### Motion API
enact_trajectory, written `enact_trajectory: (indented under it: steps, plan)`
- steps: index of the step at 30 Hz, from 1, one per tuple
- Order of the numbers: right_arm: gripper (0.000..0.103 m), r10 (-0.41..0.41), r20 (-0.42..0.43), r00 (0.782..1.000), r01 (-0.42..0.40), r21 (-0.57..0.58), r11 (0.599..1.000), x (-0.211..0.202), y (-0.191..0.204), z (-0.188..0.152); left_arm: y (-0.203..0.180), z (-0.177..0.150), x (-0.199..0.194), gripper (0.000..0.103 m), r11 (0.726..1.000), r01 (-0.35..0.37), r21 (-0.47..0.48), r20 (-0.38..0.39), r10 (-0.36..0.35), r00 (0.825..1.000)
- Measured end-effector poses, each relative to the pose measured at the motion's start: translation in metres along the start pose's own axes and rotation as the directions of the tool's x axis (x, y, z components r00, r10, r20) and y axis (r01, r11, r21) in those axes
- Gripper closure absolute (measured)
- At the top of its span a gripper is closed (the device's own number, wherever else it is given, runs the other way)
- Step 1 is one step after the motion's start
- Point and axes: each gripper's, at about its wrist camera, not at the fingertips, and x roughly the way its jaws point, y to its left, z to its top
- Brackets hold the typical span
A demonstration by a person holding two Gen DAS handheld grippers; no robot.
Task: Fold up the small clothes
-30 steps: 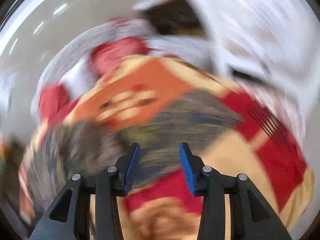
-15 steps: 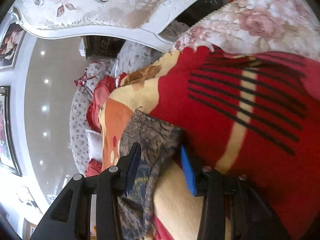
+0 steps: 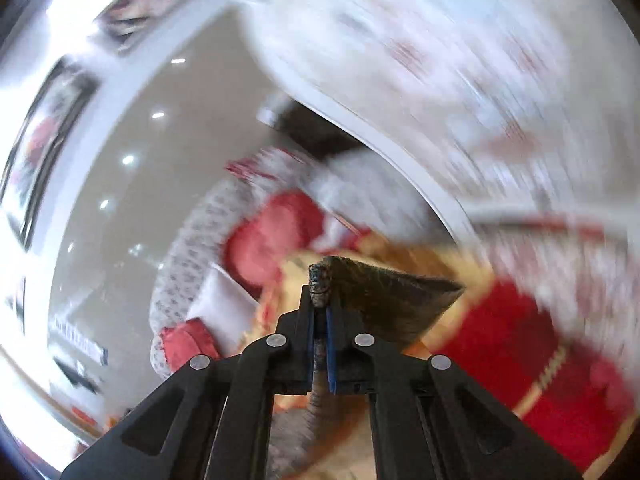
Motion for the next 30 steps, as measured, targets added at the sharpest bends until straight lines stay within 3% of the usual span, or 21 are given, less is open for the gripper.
enact_trajectory:
  steps: [2, 5, 7, 10, 13, 17, 19, 22, 25, 28, 30]
  plan:
    - [0.081, 0.047, 0.012, 0.999, -0.046, -0.078, 0.996, -0.007, 0.037, 0.006, 0.001, 0.000, 0.000, 0.001, 1.000, 0.005, -0.004, 0.002, -0.005, 1.000]
    - [0.081, 0.100, -0.044, 0.994, -0.107, -0.199, 0.974, 0.003, 0.090, -0.010, 0.003, 0.000, -0.001, 0.001, 1.000, 0.013, -0.012, 0.005, -0.013, 1.000]
    - [0.081, 0.114, -0.113, 0.987, -0.140, -0.269, 0.953, 0.018, 0.119, -0.038, 0.004, -0.001, -0.002, 0.001, 1.000, 0.018, -0.017, 0.008, -0.018, 1.000]
    - [0.081, 0.152, -0.248, 0.957, -0.231, -0.331, 0.915, 0.046, 0.159, -0.097, 0.005, 0.000, -0.002, 0.001, 0.999, 0.027, -0.026, 0.011, -0.026, 1.000]
    - [0.081, 0.209, -0.377, 0.902, -0.346, -0.343, 0.873, 0.067, 0.198, -0.170, 0.008, -0.001, -0.003, 0.001, 0.999, 0.038, -0.038, 0.016, -0.038, 0.999]
    - [0.081, 0.242, -0.510, 0.826, -0.442, -0.317, 0.839, 0.094, 0.236, -0.256, 0.010, -0.001, -0.004, 0.001, 0.997, 0.052, -0.049, 0.022, -0.050, 0.998]
    - [0.081, 0.252, -0.582, 0.773, -0.482, -0.282, 0.829, 0.114, 0.254, -0.309, 0.012, -0.001, -0.005, 0.001, 0.997, 0.061, -0.056, 0.024, -0.060, 0.998]
    - [0.081, 0.207, -0.654, 0.728, -0.508, -0.311, 0.803, 0.139, 0.269, -0.373, 0.013, -0.001, -0.005, 0.001, 0.996, 0.069, -0.063, 0.027, -0.068, 0.997]
    - [0.081, 0.102, -0.699, 0.707, -0.488, -0.380, 0.786, 0.160, 0.270, -0.435, 0.013, -0.001, -0.005, 0.001, 0.995, 0.075, -0.067, 0.029, -0.073, 0.997]
    - [0.080, -0.063, -0.695, 0.716, -0.435, -0.515, 0.738, 0.166, 0.262, -0.470, 0.015, -0.001, -0.011, 0.002, 0.993, 0.087, -0.078, 0.045, -0.083, 0.995]
    - [0.078, -0.101, -0.688, 0.718, -0.438, -0.560, 0.703, 0.160, 0.251, -0.474, 0.018, 0.003, -0.021, 0.002, 0.989, 0.120, -0.092, 0.083, -0.112, 0.990]
